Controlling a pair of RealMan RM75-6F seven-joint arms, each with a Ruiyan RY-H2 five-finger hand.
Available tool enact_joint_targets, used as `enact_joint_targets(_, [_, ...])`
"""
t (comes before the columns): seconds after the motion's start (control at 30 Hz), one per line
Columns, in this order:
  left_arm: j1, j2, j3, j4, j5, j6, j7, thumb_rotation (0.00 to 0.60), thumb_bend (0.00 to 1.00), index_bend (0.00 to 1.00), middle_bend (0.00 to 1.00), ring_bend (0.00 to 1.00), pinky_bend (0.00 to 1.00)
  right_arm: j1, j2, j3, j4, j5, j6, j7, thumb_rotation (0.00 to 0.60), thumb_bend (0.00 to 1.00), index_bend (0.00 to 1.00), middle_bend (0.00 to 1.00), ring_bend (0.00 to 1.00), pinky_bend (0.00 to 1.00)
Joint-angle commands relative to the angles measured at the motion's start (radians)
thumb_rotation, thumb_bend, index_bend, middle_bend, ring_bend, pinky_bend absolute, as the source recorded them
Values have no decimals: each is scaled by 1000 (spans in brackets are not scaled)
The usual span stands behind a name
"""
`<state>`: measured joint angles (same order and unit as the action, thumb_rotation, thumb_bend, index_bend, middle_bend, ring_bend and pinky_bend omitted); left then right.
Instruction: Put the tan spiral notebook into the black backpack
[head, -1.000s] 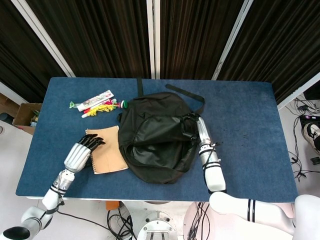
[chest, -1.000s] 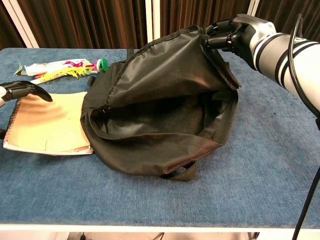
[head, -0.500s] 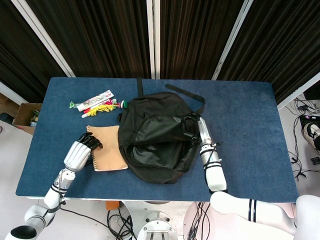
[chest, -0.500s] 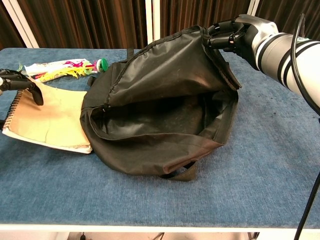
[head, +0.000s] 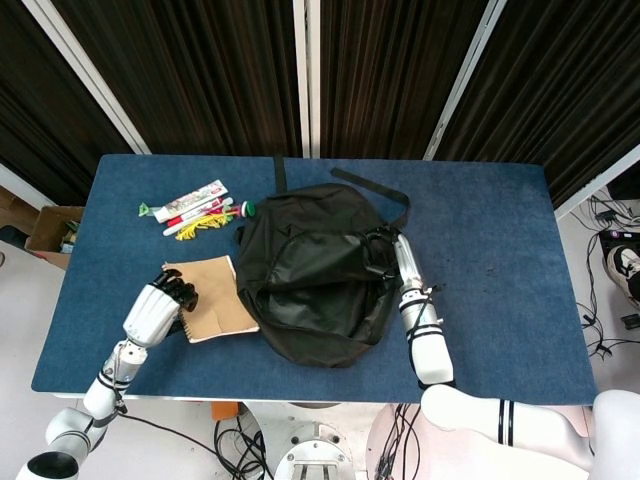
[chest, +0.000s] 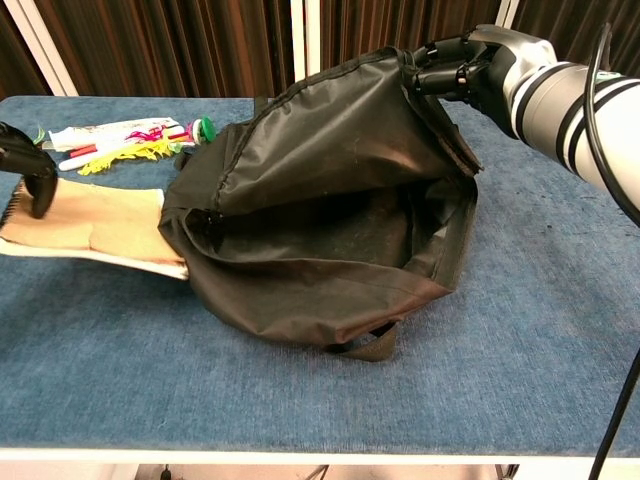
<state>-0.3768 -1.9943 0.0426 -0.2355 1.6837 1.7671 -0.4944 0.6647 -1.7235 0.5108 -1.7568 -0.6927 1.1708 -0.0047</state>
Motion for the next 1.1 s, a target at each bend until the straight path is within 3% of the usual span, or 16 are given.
enact_joint_targets(0.03, [7, 32, -11, -7, -6, 97, 18, 600, 395, 723, 705, 596, 427, -2, 3, 10, -13, 1, 2, 9, 600, 526, 557, 465, 247, 34])
enact_joint_targets(0.27, [-8, 95, 5, -63, 35, 281, 84, 600, 391, 725, 707, 597, 440, 16, -1, 39, -38, 31, -6, 14, 600, 526, 559, 465, 247, 34])
enact_joint_targets(0.43, [-63, 109, 53, -146, 119, 358, 179, 600, 386, 725, 707, 597, 440, 34, -8, 65, -47, 63, -6, 18, 600, 526, 559, 465, 247, 34])
enact_joint_targets(0.7, [-189, 89, 120, -254, 252, 306, 358, 600, 383, 725, 707, 597, 437, 43, 1, 96, -69, 103, -12, 35, 600, 526, 558, 465, 247, 34])
enact_joint_targets(1.1, [-312, 62, 121, -386, 350, 270, 467, 600, 382, 725, 708, 597, 438, 58, 10, 101, -68, 112, -19, 48, 600, 526, 559, 465, 247, 34])
